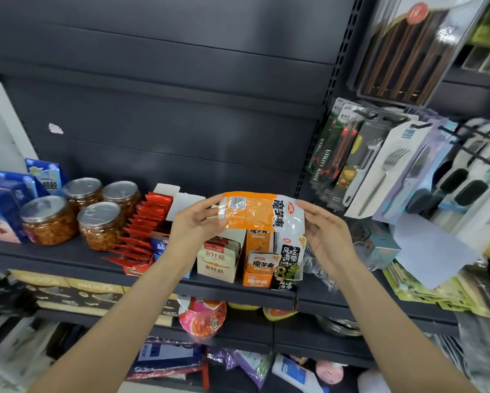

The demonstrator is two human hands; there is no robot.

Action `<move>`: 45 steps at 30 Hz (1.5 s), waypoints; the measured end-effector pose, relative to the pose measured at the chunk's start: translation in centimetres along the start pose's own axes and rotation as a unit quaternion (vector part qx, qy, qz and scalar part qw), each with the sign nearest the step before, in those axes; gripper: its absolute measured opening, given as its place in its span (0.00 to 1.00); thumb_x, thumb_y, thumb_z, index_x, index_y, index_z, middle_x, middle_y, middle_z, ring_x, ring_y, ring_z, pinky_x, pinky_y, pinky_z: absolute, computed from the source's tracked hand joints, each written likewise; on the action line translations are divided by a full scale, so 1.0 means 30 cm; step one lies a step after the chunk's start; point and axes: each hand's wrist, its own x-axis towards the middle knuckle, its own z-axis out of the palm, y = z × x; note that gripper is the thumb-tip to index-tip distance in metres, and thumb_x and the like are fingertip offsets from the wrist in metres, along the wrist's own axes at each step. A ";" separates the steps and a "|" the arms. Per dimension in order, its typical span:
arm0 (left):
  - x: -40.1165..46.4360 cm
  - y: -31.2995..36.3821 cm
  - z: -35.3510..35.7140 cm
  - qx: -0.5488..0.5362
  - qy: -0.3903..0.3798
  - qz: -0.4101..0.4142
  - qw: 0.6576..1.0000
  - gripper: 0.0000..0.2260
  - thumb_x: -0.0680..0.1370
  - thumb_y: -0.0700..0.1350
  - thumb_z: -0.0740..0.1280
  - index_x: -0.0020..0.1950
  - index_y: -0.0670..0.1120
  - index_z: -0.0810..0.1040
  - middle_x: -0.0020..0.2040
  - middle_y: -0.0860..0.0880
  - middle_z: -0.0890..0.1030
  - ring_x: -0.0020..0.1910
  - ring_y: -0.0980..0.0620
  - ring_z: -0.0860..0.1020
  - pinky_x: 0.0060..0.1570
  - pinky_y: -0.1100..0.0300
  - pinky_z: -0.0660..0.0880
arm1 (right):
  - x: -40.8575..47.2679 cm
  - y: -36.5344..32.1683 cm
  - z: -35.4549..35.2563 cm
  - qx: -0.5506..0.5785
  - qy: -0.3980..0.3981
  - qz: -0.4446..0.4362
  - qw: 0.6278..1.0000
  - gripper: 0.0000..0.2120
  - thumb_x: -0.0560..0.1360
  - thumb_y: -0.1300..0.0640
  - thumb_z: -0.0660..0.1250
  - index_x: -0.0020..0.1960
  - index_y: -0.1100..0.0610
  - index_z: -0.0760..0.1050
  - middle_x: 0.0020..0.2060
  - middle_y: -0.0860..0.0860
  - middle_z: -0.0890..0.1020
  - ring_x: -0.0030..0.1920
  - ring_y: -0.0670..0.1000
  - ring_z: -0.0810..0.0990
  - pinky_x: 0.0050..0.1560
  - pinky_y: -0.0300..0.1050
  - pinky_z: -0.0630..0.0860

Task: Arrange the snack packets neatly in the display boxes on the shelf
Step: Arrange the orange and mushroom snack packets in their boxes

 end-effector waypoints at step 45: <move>0.366 -0.237 0.073 0.576 -0.161 0.066 0.799 0.23 0.79 0.52 0.61 0.74 0.57 0.61 0.78 0.55 0.49 0.77 0.49 0.50 0.74 0.50 0.56 | 0.511 0.294 0.040 -0.697 -0.106 -0.133 0.697 0.16 0.76 0.62 0.65 0.63 0.59 0.74 0.57 0.54 0.74 0.60 0.53 0.72 0.57 0.47 0.73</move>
